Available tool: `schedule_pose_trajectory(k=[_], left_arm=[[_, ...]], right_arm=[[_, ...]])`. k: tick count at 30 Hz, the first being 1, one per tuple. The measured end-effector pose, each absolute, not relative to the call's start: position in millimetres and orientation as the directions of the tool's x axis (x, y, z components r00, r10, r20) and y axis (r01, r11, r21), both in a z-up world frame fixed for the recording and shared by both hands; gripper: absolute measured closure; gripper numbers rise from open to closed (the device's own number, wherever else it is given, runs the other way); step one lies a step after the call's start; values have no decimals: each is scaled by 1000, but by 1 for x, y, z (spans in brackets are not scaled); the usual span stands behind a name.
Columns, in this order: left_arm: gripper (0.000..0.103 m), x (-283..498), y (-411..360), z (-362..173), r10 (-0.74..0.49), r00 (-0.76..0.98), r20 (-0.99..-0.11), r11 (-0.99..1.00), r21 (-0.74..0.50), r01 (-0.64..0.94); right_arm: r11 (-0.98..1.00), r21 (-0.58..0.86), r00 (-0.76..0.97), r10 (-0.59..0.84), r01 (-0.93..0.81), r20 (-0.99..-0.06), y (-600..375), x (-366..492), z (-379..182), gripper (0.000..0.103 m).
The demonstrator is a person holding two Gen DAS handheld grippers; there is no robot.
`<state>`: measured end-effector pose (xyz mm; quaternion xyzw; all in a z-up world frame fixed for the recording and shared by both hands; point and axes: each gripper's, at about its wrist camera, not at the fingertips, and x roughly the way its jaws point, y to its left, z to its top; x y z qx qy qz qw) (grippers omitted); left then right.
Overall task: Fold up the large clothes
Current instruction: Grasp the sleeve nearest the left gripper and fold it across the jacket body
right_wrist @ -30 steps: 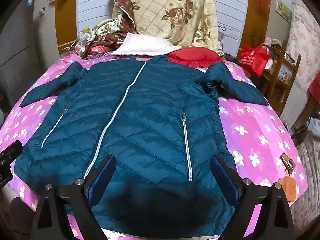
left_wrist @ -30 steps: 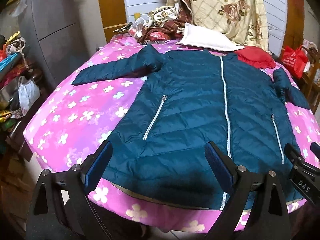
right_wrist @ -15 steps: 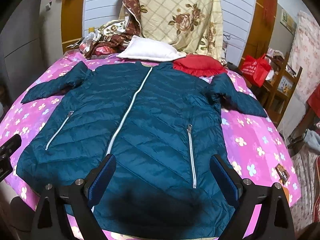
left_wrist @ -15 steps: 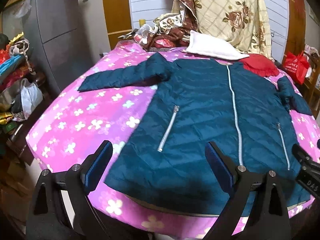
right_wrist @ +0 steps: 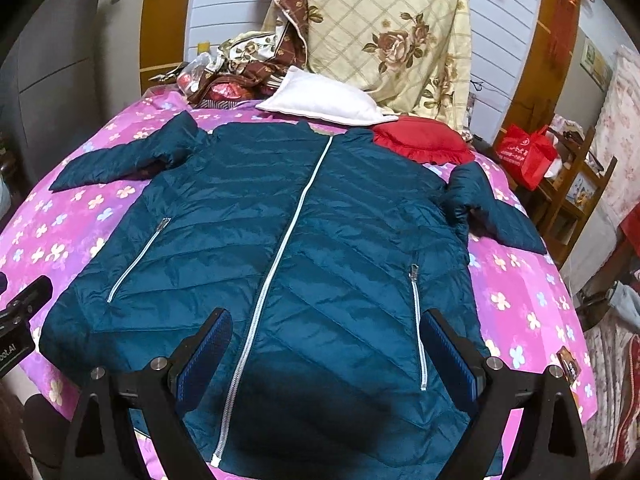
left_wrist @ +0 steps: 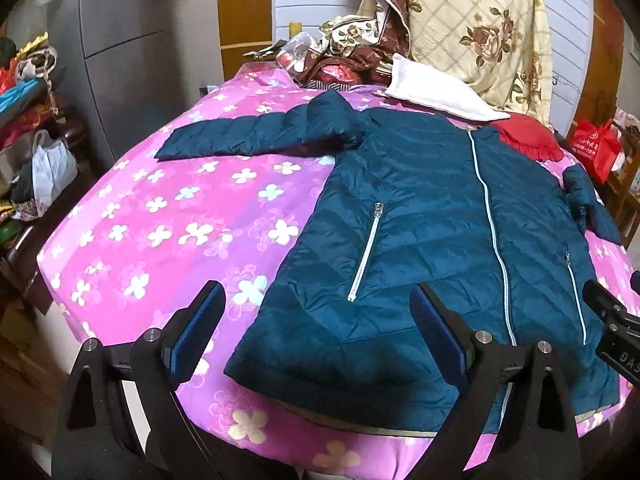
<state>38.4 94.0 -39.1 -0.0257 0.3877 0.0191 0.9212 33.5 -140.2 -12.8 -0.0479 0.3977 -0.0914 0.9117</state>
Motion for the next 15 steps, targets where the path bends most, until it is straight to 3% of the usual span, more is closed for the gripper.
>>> schedule_pose_trajectory(k=[8,15], left_arm=[[9,56,123,-48,-28,671,-741,990,-112,-82],[9,89,161,-49,77,645,-761,985,-44,-169]], right_arm=[[979,-158,655,-201,125,-728,-134,45,-20,10],[981,-145,635,-193,128,-748,-140,56,-30,10]])
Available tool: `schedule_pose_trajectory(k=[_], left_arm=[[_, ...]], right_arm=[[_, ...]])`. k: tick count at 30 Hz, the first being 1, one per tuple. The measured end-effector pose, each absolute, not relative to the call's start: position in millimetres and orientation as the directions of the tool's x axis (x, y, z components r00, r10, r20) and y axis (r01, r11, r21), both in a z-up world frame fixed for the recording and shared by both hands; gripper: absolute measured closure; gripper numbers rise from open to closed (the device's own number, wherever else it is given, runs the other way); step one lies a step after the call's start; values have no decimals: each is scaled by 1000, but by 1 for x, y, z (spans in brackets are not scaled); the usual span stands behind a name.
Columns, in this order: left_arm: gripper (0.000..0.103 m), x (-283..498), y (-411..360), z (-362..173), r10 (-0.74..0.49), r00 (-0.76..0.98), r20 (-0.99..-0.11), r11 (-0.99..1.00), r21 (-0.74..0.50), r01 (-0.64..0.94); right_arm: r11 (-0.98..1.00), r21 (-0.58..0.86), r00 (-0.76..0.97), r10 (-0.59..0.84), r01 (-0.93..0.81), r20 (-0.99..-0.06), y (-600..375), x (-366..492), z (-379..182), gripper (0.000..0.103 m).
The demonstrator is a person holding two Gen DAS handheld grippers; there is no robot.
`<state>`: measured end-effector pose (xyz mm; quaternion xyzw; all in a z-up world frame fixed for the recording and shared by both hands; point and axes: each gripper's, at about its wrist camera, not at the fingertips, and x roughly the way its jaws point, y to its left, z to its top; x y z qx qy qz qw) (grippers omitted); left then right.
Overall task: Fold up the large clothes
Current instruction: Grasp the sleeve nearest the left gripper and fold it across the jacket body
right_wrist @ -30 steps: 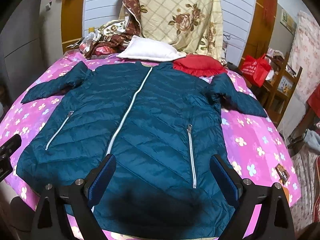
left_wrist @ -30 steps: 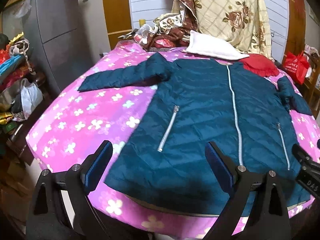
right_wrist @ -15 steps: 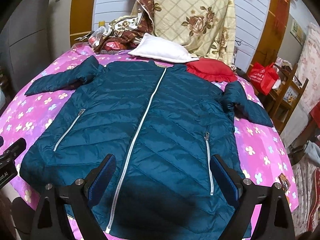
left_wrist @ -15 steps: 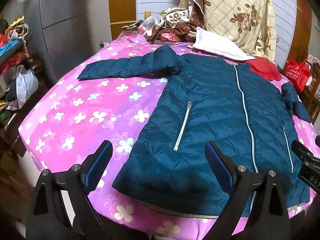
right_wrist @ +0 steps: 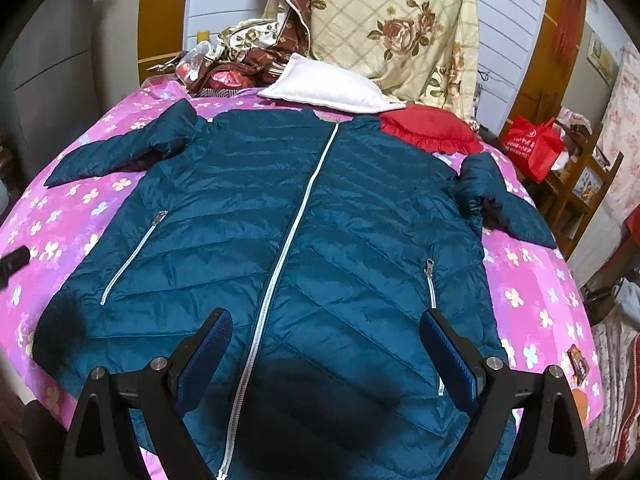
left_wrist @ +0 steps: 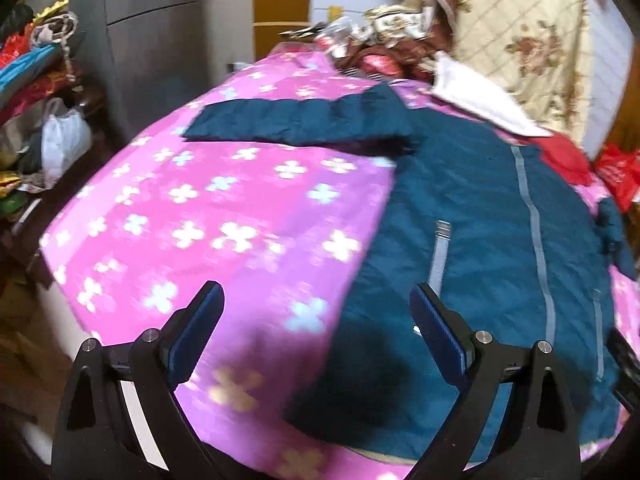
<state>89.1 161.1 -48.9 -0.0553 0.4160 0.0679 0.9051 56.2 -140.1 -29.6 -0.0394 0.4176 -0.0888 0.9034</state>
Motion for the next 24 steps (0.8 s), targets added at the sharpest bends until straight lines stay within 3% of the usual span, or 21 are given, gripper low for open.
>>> schedule_pose_trajectory(k=[2,6,13,19,24], left_arm=[[10,104,177,-49,80,634,-769,981,-52,-187],[44,142,214,-51,37,597,-801,968,-121,-222],[44,224,273,-58,53,597,-801,920,-193,-341],[44,299,335,-110,-128,529,-839,811,-396,-431],[43,329,373,-148,-267,578,-771,653,-586,-480]], right_arm=[[981,-141,631,-193,133,-751,-144,59,-32,10],[980,-126,620,-195,154,-760,-155,66,-38,10],[980,-107,596,-188,169,-781,-168,79,-54,10],[974,-132,557,-215,186,-802,-180,96,-75,10],[967,-149,527,-237,205,-816,-191,113,-89,10]])
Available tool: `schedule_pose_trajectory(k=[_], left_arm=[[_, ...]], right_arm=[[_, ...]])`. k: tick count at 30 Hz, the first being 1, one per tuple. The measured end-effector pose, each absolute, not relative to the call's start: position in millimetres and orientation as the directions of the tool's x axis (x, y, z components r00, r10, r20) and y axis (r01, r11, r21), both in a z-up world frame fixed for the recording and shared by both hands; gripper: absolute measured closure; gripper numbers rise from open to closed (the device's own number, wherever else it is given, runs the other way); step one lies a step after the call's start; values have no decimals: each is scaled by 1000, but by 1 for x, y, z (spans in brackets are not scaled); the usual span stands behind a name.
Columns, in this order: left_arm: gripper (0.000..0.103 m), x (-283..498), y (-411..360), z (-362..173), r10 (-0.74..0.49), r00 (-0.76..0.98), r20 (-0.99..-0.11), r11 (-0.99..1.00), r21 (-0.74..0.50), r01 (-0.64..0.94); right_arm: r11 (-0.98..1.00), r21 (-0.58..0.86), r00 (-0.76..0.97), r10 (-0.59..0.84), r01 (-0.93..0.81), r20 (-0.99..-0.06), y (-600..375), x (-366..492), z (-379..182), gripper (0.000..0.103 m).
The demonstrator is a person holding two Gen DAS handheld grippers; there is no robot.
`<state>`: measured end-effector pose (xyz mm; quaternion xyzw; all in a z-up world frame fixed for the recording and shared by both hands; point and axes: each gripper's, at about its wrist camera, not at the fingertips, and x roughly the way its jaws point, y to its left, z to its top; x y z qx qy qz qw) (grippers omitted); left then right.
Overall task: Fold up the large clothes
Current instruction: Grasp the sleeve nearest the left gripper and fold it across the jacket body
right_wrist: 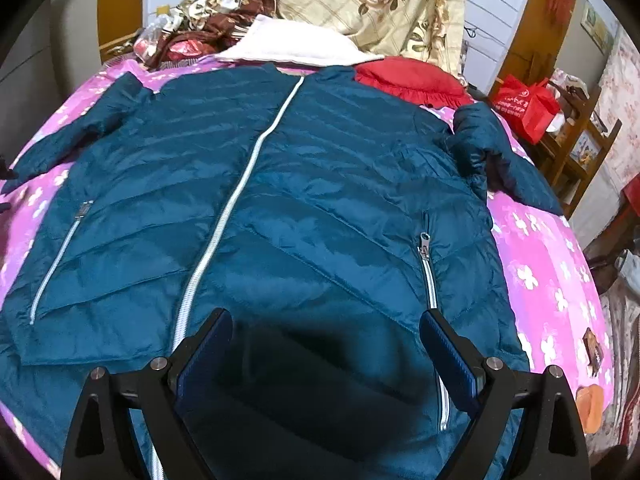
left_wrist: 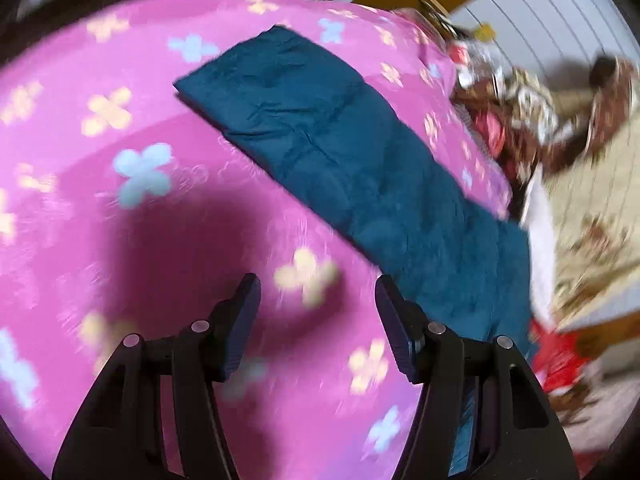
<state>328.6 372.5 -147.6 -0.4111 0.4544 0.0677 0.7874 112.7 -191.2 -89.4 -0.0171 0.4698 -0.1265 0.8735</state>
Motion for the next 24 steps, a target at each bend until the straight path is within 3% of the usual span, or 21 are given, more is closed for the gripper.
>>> schedule_pose_trajectory(k=[7,9,12,13,14,15,18,24], left_arm=[[42,365,391,-150,-280,670,-688,580,-677,-453],[35,375,392,-150,-279,689,-669,565,-694,-445],[37,394,385,-146,-240,695,-678,600,-666,-443],[45,403,382,-145,-204,677,-707,643,-618,-452],[81,409,375,-144,-144,637,-757,695,-536,-480],[90,417,366,-143,-91,590,-802,747,-447,-492],[96,423,357,-137,-45,556,-830,780,-377,-500],[98,408,317,-86,8,597,-802,852,-307,-423]], right_arm=[[963,-178,496,-256,200,-830,-194,132,-108,10],[962,-191,493,-266,198,-828,-194,136,-111,10],[958,-208,482,-279,196,-830,-196,140,-115,10],[957,-211,478,-282,198,-832,-197,141,-116,10],[956,-213,472,-285,201,-835,-198,142,-117,10],[955,-213,468,-286,205,-836,-200,142,-117,10],[952,-216,469,-295,215,-832,-203,142,-117,10],[950,-221,496,-306,223,-813,-206,133,-109,10]])
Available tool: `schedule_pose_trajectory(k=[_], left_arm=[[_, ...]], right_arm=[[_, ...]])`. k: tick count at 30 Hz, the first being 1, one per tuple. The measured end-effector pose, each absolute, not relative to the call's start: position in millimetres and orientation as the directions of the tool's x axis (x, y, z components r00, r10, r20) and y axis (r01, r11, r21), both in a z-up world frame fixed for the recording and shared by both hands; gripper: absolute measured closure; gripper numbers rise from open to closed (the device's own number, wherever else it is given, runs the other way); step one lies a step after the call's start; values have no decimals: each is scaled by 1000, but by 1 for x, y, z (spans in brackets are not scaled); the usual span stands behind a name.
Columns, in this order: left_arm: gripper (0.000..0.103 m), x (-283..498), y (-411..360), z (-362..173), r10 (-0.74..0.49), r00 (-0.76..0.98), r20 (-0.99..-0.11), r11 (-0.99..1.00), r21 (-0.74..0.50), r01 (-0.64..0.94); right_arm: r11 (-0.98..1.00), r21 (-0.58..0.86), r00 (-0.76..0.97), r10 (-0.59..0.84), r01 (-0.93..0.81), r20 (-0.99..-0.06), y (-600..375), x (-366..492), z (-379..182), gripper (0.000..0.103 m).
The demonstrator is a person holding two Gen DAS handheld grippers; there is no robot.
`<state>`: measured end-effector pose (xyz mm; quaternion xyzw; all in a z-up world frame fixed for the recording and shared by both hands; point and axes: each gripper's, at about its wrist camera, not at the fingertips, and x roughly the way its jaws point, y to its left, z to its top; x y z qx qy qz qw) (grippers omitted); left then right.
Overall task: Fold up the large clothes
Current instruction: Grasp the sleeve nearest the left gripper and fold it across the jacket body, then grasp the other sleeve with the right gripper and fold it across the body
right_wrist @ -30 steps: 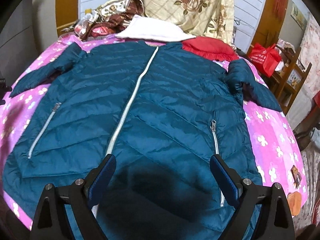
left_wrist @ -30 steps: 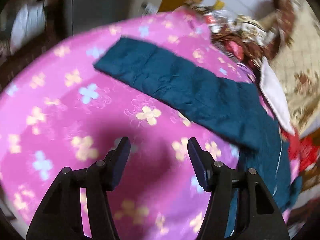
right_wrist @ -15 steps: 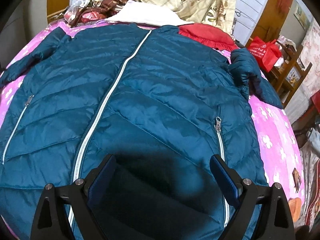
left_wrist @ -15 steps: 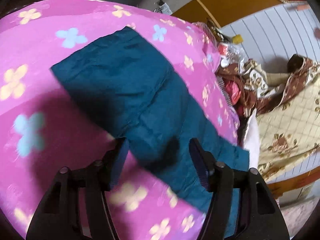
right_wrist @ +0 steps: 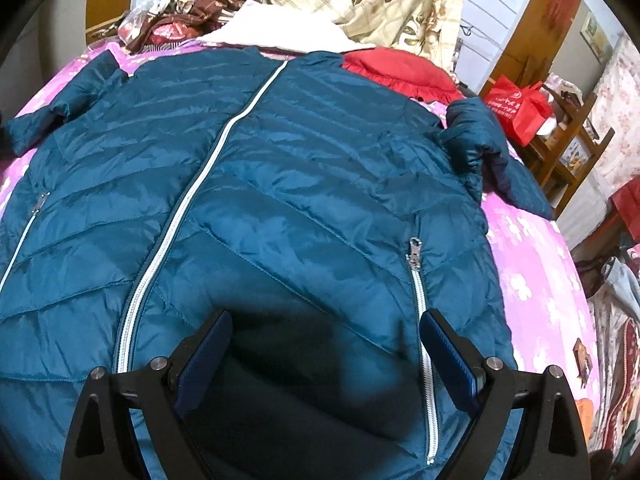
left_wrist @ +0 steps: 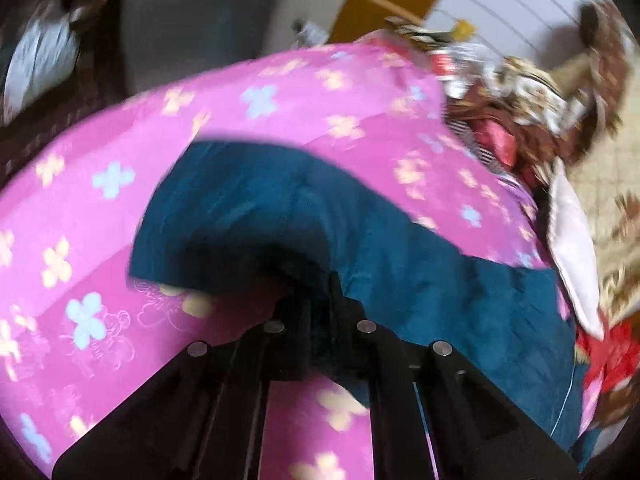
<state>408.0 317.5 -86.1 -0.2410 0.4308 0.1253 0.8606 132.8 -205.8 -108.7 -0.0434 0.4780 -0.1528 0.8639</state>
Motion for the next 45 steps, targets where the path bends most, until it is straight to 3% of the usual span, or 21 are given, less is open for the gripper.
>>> schedule_pose_trajectory(k=[5,10,14,17,24,29,31,32,36,41,45], left_arm=[[98,376,237,-23,-36,691,-722,942,-255,-217],[98,332,128,3,-190,716,-672,968,-252,21],[98,312,46,-9,-238,678,-695,970,-204,132],[98,312,3,-39,-296,601,-742,955,-234,181],[98,295,-80,-99,-213,507,-835,959,-80,272],[97,253,-82,-93,-261,512,-818,940,-96,326],[91,228,-76,-81,-273,538,-797,934,-87,345],[87,216,-70,-76,-278,551,-787,932,-82,353],[51,169,-31,-61,-197,655,-729,954,12,301],[48,155,34,-71,-57,719,-693,980,100,174],[48,169,83,-86,-11,709,-705,997,51,66]], right_arm=[[957,-180,532,-276,226,-800,-211,116,-97,10],[957,-144,553,-264,251,-790,-223,98,-89,10],[952,-115,555,-261,285,-790,-239,86,-84,10],[942,-89,551,-263,322,-792,-255,77,-81,10],[912,-64,537,-294,405,-790,-291,62,-77,10],[901,-6,543,-266,433,-796,-310,62,-70,10],[909,28,553,-228,415,-801,-312,68,-65,10],[914,43,558,-208,403,-803,-311,72,-63,10],[940,139,579,-73,313,-812,-302,99,-55,10],[933,206,574,-1,295,-819,-301,154,-68,10],[907,292,527,95,305,-845,-304,209,-96,10]])
